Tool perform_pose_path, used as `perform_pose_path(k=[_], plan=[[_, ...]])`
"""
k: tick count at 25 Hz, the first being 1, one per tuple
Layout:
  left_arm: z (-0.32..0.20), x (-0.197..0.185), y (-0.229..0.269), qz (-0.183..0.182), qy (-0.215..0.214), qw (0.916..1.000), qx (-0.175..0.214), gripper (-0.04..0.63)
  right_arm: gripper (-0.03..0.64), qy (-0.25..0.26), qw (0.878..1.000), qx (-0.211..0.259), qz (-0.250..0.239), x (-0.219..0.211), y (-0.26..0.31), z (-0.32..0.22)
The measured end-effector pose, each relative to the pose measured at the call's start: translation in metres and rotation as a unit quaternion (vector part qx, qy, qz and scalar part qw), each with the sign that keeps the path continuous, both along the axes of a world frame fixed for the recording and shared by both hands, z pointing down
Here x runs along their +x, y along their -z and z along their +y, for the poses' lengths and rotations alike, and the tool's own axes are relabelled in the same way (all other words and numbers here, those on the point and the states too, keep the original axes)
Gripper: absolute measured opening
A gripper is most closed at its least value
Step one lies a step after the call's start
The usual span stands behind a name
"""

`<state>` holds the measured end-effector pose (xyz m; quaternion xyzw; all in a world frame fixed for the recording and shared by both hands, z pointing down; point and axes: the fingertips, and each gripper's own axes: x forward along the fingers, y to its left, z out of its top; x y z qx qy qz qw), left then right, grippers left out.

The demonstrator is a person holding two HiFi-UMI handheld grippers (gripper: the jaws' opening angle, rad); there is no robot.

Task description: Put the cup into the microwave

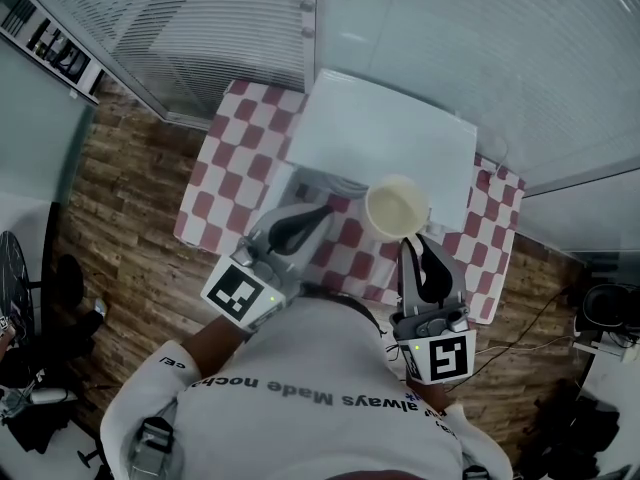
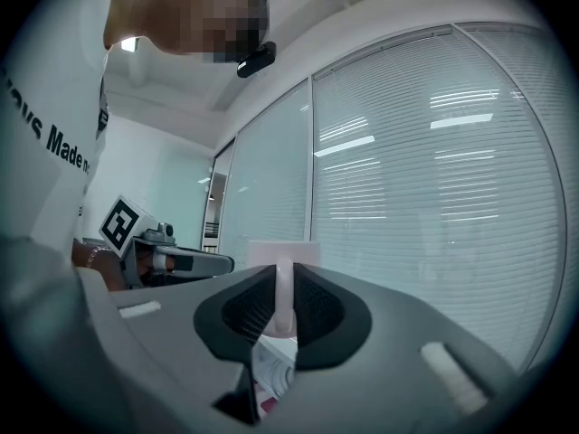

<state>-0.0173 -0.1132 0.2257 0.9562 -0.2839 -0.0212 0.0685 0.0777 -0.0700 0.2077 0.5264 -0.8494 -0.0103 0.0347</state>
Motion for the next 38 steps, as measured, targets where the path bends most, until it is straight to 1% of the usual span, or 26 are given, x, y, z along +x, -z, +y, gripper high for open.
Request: perform_pose_path(k=[6,12,28,33,38], plan=[[-0.004,0.013,-0.011,0.001,0.006,0.9999,-0.013,0.003,0.041,0.009,1.000,-0.005,-0.004,0.011,-0.008,-0.003],[-0.008,0.018,-0.029,-0.002,0.010,0.9995,-0.029,0.003,0.041,0.016,1.000,-0.026,-0.003,0.015,-0.027,-0.005],[-0.018,0.025,-0.084,-0.028,0.014,0.9979,-0.057,0.003,0.041,0.016,0.998,-0.063,-0.003,0.020,-0.083,-0.013],[-0.025,0.029,-0.103,-0.025,0.016,0.9977,-0.062,0.003,0.041,0.020,0.997,-0.076,0.004,0.023,-0.104,-0.016],[-0.033,0.034,-0.124,-0.032,0.016,0.9969,-0.069,0.003,0.041,0.018,0.996,-0.085,0.008,0.028,-0.126,-0.022]])
